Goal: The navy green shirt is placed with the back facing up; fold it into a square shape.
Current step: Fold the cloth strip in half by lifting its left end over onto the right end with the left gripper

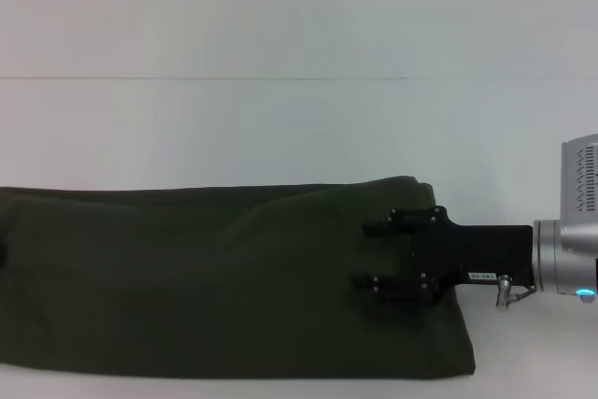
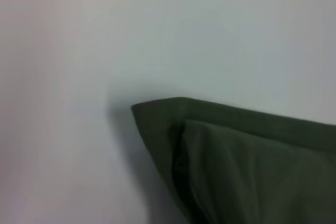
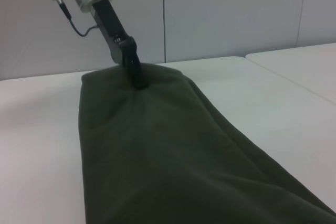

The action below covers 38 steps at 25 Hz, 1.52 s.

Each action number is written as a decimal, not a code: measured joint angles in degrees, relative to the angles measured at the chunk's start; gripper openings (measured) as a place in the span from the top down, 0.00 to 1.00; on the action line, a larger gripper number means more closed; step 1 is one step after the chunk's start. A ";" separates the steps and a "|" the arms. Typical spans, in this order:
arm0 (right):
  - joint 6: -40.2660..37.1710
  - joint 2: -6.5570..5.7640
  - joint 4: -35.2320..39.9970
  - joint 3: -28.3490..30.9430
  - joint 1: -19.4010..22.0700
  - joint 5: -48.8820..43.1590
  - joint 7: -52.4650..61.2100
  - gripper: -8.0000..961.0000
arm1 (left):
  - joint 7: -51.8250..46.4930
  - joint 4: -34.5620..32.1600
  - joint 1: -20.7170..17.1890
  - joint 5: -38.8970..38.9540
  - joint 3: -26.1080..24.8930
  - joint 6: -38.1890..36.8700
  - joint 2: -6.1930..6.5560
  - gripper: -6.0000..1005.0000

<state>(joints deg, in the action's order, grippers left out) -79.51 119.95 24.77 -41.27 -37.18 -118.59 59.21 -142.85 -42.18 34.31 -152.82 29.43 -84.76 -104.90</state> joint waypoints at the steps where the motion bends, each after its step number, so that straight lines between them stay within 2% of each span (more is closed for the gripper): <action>1: 0.07 0.00 -0.05 -0.02 0.00 -0.04 -0.06 0.22 | -0.50 -0.05 0.09 -0.01 -0.16 -0.31 0.07 0.92; 5: 0.16 0.02 -0.18 -0.04 0.00 -0.05 -0.47 0.22 | -4.01 -1.65 0.94 0.05 -0.52 -3.39 0.32 0.92; 10: 0.17 0.16 -0.27 -0.11 -0.08 -0.01 -1.33 0.22 | -6.18 -5.27 3.12 1.58 -1.25 -10.90 0.32 0.92; 16: -0.13 0.30 -1.27 -0.11 -0.52 0.46 -3.71 0.22 | -8.04 -6.46 6.45 6.67 -4.85 -19.47 0.57 0.92; 20: -0.28 0.45 -4.64 -0.11 -1.22 4.50 -8.05 0.22 | -9.17 -6.31 7.62 12.27 -5.72 -23.34 0.58 0.92; 22: -0.23 0.61 -7.24 -0.11 -1.94 6.94 -10.90 0.22 | -9.66 -6.19 7.81 14.61 -5.70 -24.57 0.18 0.92; 26: 0.84 0.85 -12.64 -0.11 -5.10 8.36 -15.85 0.28 | -10.55 -6.28 8.12 19.01 -5.54 -26.90 -1.03 0.92; 30: 5.12 1.09 -18.56 0.27 -8.88 8.60 -21.07 0.33 | -10.82 -6.12 8.32 21.52 -5.53 -27.91 -1.83 0.92; 35: 9.99 1.43 -23.27 0.93 -12.41 11.03 -24.65 0.59 | -10.91 -5.04 8.26 24.36 -5.54 -28.03 -3.10 0.92; 38: 12.58 1.65 -26.01 1.68 -14.61 11.38 -26.30 0.66 | -10.87 -4.46 8.38 25.63 -5.39 -28.05 -4.14 0.92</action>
<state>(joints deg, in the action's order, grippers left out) -66.93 121.60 -1.24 -39.59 -51.79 -107.21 32.91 -153.72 -46.64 42.69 -127.19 24.04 -112.82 -109.04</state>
